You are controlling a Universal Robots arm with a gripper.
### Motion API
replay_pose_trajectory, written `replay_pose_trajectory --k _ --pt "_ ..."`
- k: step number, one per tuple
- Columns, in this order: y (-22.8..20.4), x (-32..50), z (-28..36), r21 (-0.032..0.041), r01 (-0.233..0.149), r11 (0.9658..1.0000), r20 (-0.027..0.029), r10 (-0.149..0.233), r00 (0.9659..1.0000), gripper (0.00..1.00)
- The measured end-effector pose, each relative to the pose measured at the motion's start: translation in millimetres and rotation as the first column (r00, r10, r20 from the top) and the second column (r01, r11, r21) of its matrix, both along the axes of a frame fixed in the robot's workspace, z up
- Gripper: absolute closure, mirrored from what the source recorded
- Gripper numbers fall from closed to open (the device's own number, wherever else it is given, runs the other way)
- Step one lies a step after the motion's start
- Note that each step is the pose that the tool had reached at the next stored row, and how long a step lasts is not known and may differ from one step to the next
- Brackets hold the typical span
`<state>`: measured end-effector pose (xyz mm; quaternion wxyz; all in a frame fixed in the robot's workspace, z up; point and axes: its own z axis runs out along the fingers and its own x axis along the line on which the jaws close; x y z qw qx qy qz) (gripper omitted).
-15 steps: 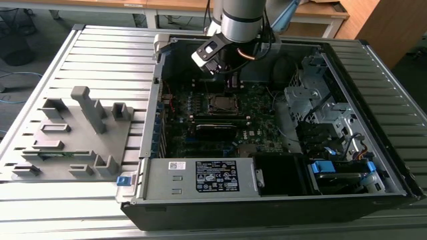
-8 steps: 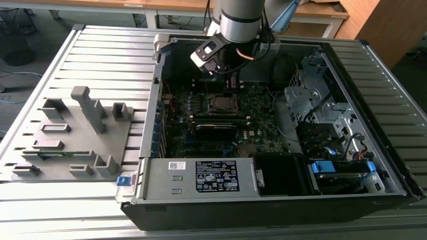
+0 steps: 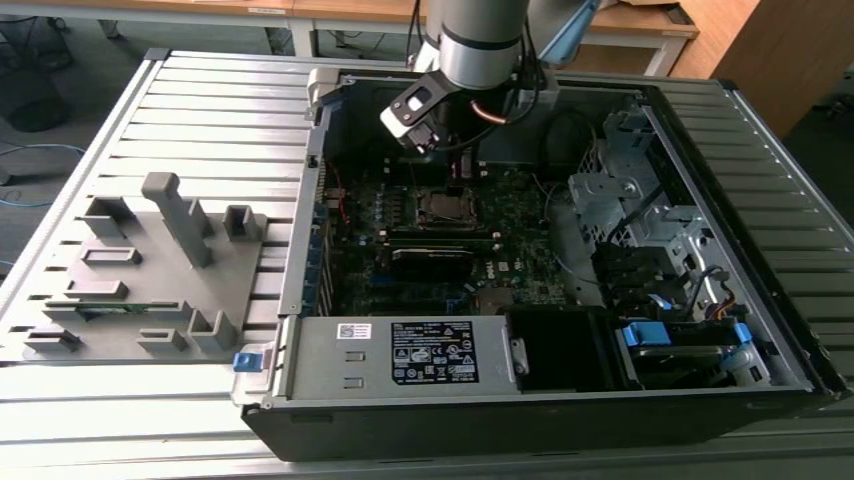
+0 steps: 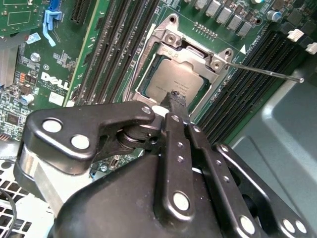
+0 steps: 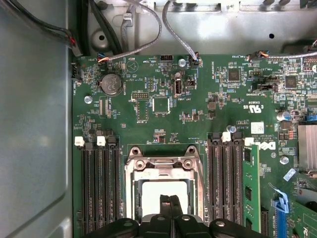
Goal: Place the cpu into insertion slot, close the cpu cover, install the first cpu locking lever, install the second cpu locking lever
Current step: 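Close the cpu cover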
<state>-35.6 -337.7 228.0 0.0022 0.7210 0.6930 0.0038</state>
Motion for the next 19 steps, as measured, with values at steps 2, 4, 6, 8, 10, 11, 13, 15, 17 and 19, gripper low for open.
replay_pose_trajectory --k 2,4,6,8,10,11,13,15,17,19 --pt "0.0 -0.4 -0.2 -0.0004 0.0 1.0 0.0002 0.0 1.0 0.89" --pt "0.0 -0.6 -0.5 -0.0003 -0.001 1.0 0.0004 0.001 1.0 0.89" --pt "0.0 -1.1 -1.3 -0.0002 -0.001 1.0 0.0005 0.001 1.0 0.89" --pt "-0.1 -1.7 -1.4 -0.0005 -0.001 1.0 0.0003 0.001 1.0 0.89" --pt "0.0 -1.7 -1.5 -0.0005 -0.001 1.0 0.0003 0.001 1.0 0.89" --pt "0.0 -1.7 -1.5 -0.0004 -0.001 1.0 0.0004 0.001 1.0 0.89" --pt "0.0 -1.7 -1.5 -0.0003 -0.001 1.0 0.0004 0.001 1.0 0.89" --pt "0.0 -1.9 -2.1 0.0 -0.001 1.0 0.0006 0.001 1.0 0.89" --pt "0.0 -2.3 -2.7 -0.0003 -0.001 1.0 0.0004 0.001 1.0 0.89" --pt "-0.1 -3.0 -3.1 -0.0005 -0.001 1.0 0.0003 0.001 1.0 0.89"
